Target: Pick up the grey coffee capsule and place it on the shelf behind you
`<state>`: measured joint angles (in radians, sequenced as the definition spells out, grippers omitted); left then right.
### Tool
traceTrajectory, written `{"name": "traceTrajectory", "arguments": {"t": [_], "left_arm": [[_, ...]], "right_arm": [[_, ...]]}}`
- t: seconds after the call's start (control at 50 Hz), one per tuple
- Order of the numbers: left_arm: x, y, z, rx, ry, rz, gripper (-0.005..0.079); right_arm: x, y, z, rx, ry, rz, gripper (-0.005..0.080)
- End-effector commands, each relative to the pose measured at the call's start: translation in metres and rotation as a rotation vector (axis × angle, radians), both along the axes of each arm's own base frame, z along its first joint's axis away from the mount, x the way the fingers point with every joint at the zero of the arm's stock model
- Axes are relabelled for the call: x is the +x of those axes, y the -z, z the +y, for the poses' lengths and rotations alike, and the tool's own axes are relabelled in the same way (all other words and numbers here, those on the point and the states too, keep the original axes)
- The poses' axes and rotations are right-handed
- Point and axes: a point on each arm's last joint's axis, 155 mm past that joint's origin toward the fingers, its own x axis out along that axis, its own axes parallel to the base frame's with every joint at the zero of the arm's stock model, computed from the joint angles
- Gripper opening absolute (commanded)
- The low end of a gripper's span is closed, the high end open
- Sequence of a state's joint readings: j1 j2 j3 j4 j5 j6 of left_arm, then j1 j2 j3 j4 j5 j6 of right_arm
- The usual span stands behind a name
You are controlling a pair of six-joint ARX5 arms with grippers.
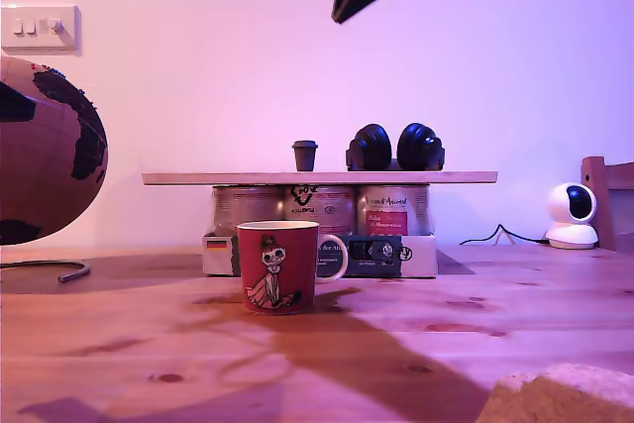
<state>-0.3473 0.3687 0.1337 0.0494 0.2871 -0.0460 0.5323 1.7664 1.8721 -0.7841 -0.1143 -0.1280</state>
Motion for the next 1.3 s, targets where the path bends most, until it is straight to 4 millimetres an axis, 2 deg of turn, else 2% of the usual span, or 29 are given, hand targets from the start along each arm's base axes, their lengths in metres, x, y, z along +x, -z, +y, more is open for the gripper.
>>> {"name": "traceTrajectory", "arguments": {"t": [0.0, 0.28, 0.58, 0.72, 0.92, 1.12, 1.28], "left_arm": [[0.000, -0.001, -0.001, -0.001, 0.003, -0.006, -0.0019], [0.001, 0.001, 0.001, 0.004, -0.005, 0.001, -0.0019], [0.000, 0.004, 0.001, 0.008, -0.005, 0.012, -0.0019], [0.001, 0.008, 0.004, 0.017, -0.022, 0.027, -0.0019], [0.012, 0.002, 0.018, 0.048, -0.113, -0.021, -0.0019], [0.025, -0.009, 0.042, 0.067, -0.240, -0.078, -0.0019], [0.033, -0.023, 0.061, 0.043, -0.316, -0.124, -0.0020]], "right_arm": [[0.003, 0.023, -0.001, -0.022, 0.019, 0.025, -0.0012], [0.018, 0.039, -0.017, 0.004, 0.103, -0.050, -0.0012], [0.021, 0.059, -0.077, 0.034, 0.234, -0.093, -0.0012], [0.017, 0.076, -0.105, 0.050, 0.292, -0.105, -0.0012], [-0.003, 0.089, -0.128, 0.089, 0.326, -0.163, -0.0012], [-0.034, 0.101, -0.137, 0.118, 0.321, -0.210, -0.0012], [-0.057, 0.098, -0.138, 0.160, 0.293, -0.243, -0.0012]]}}
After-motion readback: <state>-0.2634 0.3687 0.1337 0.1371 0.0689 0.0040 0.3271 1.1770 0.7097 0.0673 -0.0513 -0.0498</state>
